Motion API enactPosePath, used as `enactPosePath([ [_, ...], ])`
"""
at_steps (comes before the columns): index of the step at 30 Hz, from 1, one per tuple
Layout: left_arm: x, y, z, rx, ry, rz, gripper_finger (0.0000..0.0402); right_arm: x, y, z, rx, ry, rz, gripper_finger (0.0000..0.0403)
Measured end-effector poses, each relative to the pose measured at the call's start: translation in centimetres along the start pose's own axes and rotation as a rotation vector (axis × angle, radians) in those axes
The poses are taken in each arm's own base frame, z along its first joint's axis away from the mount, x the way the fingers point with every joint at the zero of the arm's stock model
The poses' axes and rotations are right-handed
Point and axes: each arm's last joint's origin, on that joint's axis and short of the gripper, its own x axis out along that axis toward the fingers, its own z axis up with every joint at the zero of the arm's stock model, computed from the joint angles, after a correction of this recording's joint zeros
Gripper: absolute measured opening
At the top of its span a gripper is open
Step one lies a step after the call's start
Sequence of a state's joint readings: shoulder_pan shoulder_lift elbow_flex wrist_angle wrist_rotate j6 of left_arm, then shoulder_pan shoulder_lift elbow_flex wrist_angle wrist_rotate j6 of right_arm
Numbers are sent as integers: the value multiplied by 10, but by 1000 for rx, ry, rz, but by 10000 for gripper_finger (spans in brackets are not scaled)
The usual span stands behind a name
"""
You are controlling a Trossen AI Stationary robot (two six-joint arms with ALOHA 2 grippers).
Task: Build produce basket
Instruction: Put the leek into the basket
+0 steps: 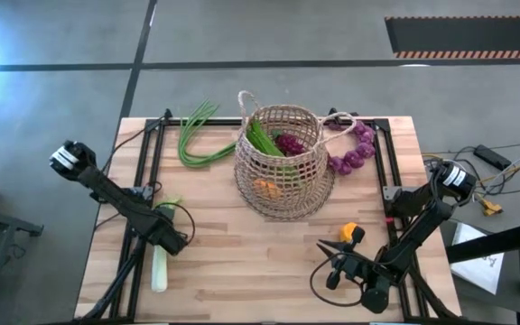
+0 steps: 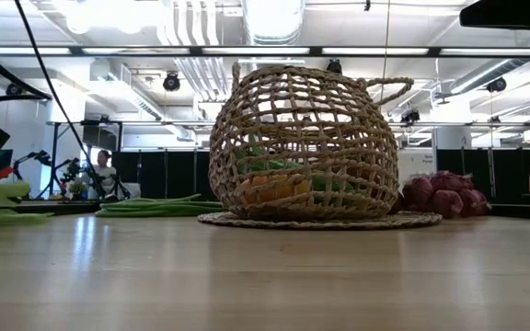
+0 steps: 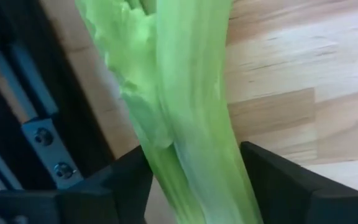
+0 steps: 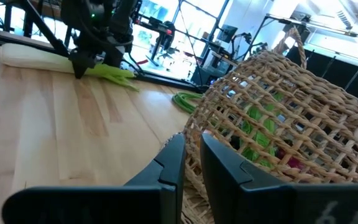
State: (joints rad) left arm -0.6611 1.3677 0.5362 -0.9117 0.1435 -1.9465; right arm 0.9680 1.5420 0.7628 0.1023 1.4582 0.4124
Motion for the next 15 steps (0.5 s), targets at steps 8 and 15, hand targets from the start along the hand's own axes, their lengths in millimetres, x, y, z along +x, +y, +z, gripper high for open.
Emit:
enactPosePath([
  [8, -12, -7, 1, 109, -20, -102, 123, 1, 8, -12, -1, 5, -2, 43],
  [15, -44, -16, -1, 216, -127, -296, 31, 1, 12, -18, -2, 6, -2, 43],
])
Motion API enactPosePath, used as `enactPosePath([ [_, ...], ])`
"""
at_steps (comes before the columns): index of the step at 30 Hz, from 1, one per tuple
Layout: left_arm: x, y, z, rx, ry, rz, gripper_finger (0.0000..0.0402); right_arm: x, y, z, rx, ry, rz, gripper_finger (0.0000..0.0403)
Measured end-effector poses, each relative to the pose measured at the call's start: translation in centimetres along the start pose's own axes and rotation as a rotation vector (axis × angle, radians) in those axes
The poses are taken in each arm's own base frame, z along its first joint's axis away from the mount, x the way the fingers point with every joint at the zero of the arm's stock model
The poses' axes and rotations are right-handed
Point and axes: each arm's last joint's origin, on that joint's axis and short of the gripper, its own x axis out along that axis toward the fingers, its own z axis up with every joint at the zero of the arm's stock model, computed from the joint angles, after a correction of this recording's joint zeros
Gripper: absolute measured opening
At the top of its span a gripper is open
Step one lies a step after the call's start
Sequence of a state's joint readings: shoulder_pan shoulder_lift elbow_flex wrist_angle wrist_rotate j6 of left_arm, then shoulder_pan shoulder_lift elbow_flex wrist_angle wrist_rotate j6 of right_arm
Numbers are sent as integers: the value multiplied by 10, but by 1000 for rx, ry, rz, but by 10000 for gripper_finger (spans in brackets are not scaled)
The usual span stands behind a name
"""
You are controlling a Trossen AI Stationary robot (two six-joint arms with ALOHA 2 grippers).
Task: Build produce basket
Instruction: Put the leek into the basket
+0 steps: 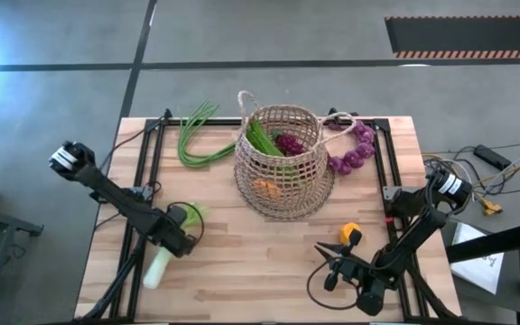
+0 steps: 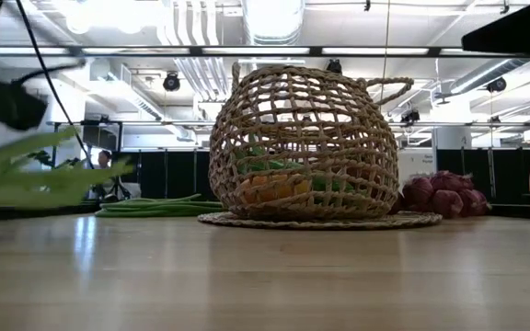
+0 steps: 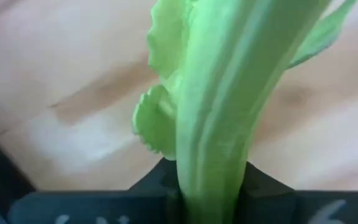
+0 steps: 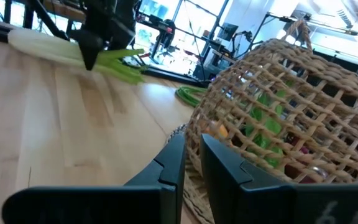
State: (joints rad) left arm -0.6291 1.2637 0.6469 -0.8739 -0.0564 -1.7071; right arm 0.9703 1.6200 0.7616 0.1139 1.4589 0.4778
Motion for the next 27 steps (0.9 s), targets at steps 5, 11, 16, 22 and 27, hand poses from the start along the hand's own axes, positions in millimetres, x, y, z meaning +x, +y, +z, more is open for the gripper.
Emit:
enactPosePath([
  [5, -43, -21, 9, 147, -55, -240, 33, -2, -3, 6, -7, -7, 0, 43],
  [11, -98, -57, 36, 446, -354, -565, 43, -2, -5, 9, -22, -13, -11, 43],
  [16, -146, -90, 81, 684, -817, -820, 44, -2, -5, 9, -21, -20, -26, 43],
  [22, -208, -100, 146, 846, -1453, -939, 44, -2, -5, 11, 7, -21, -26, 43],
  [27, -230, -94, 223, 794, -1637, -717, 45, -2, -4, 11, 51, -22, -25, 43],
])
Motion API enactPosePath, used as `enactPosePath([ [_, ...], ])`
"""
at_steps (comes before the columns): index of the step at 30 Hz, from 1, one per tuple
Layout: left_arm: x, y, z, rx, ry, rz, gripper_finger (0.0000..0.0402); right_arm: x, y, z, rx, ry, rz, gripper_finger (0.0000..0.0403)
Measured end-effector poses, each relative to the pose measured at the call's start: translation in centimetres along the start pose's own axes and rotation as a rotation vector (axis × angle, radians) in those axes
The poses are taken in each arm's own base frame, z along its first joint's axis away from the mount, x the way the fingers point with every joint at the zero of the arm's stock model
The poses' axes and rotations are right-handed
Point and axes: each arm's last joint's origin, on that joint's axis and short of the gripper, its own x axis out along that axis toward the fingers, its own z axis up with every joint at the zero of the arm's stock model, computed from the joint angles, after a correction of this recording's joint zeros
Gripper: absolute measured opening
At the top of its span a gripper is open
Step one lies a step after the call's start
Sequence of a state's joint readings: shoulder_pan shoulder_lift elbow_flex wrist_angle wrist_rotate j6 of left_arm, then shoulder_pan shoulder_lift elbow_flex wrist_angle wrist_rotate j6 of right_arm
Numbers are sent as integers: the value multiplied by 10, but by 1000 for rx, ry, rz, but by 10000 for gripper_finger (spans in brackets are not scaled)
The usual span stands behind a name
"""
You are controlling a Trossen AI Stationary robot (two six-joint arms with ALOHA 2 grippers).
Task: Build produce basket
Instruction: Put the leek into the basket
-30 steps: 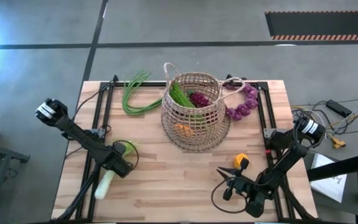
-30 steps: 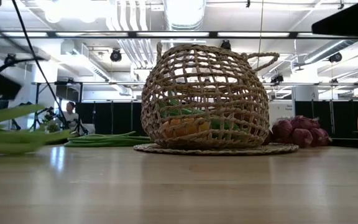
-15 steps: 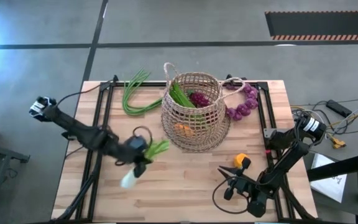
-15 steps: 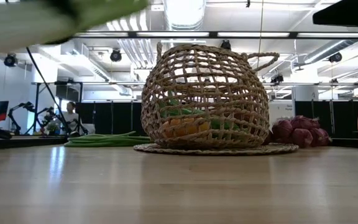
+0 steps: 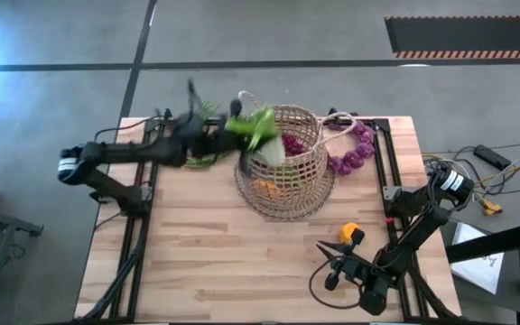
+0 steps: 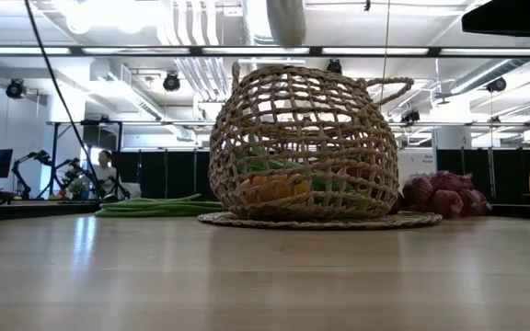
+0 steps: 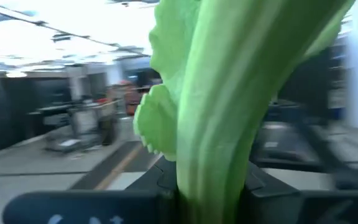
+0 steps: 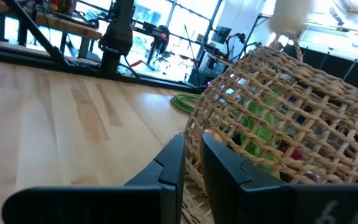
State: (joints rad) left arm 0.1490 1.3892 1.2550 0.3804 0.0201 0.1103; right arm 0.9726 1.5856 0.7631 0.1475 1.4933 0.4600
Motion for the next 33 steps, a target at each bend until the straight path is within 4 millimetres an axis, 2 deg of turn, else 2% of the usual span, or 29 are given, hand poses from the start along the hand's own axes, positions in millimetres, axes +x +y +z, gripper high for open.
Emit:
enactPosePath([
  [6, 38, 76, -14, 47, 20, 129, 45, 0, 0, 0, 51, 0, 0, 43],
  [9, 49, 104, -40, -56, 71, 141, 45, 0, 0, 0, 64, 0, 0, 43],
  [11, 55, 113, -65, -170, 134, 117, 45, 0, 0, 0, 65, 0, 0, 43],
  [14, 62, 115, -92, -341, 205, 23, 45, 0, 0, 0, 65, 0, 1, 43],
  [17, 65, 112, -101, -438, 228, -68, 45, 0, 0, 0, 65, 2, 4, 43],
  [23, 68, 103, -122, -495, 344, -94, 45, 0, 0, 0, 65, 4, 7, 43],
  [33, 60, 90, -147, -511, 477, -109, 45, 0, 0, 0, 64, 4, 7, 43],
])
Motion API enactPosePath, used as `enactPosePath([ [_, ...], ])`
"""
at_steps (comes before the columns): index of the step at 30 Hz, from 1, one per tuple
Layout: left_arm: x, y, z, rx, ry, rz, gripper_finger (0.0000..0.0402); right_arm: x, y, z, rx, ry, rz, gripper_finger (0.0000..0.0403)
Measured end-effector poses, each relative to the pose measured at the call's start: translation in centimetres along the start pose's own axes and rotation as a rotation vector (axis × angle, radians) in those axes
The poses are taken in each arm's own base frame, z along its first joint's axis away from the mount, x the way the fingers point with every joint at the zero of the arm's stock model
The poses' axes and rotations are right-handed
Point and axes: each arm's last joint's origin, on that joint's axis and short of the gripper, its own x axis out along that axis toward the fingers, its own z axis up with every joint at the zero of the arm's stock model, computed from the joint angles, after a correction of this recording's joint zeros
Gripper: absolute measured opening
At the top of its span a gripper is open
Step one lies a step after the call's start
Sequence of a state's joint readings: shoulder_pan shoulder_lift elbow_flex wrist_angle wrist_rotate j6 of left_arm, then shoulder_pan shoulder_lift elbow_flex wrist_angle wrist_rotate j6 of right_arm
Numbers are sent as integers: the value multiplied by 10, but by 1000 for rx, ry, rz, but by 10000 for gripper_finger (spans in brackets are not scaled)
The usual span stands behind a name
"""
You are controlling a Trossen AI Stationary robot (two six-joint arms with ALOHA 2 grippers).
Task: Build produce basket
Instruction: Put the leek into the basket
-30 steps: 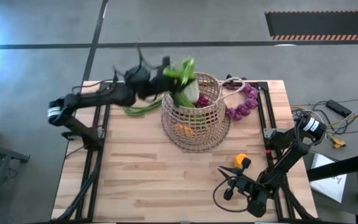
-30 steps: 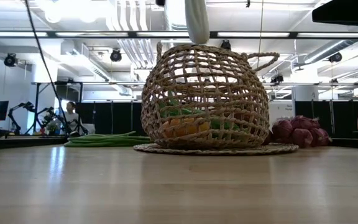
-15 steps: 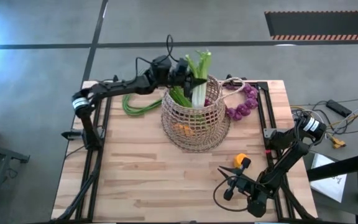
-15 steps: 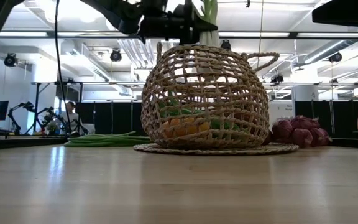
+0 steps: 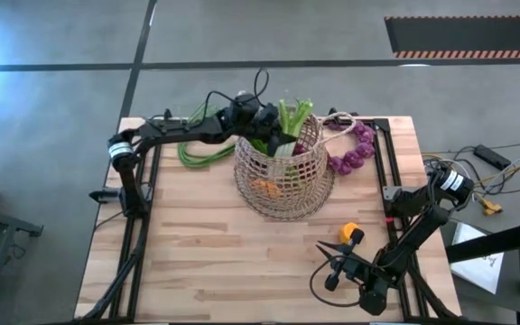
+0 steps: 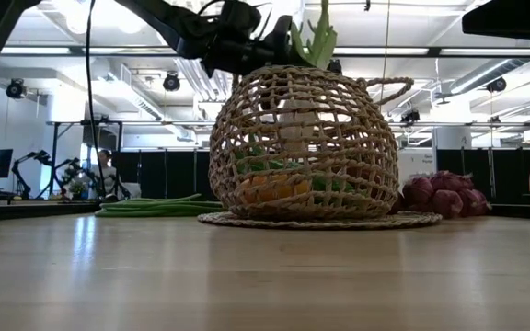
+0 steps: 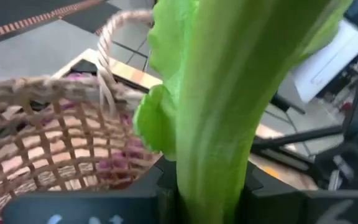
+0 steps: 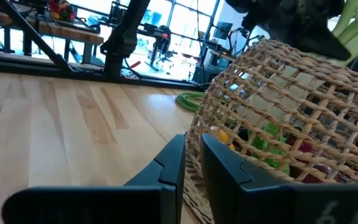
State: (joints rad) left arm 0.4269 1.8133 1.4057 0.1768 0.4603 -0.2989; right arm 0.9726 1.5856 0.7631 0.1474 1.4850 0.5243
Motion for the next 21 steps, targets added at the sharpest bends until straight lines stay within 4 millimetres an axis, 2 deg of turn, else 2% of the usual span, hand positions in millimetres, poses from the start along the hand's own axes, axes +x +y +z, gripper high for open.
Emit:
enactPosePath([
  [4, 3, -1, -14, 56, 42, -5, 45, 0, 0, 0, -1, 0, 0, 43],
  [14, 10, -17, -29, 189, 27, -63, 48, 0, 0, 0, -1, 0, 0, 43],
  [17, 11, -21, -33, 201, 21, -99, 66, 0, 0, 0, -1, 0, 0, 43],
  [21, 10, -25, -37, 220, 39, -155, 113, 0, 0, 0, 10, 7, 11, 43],
])
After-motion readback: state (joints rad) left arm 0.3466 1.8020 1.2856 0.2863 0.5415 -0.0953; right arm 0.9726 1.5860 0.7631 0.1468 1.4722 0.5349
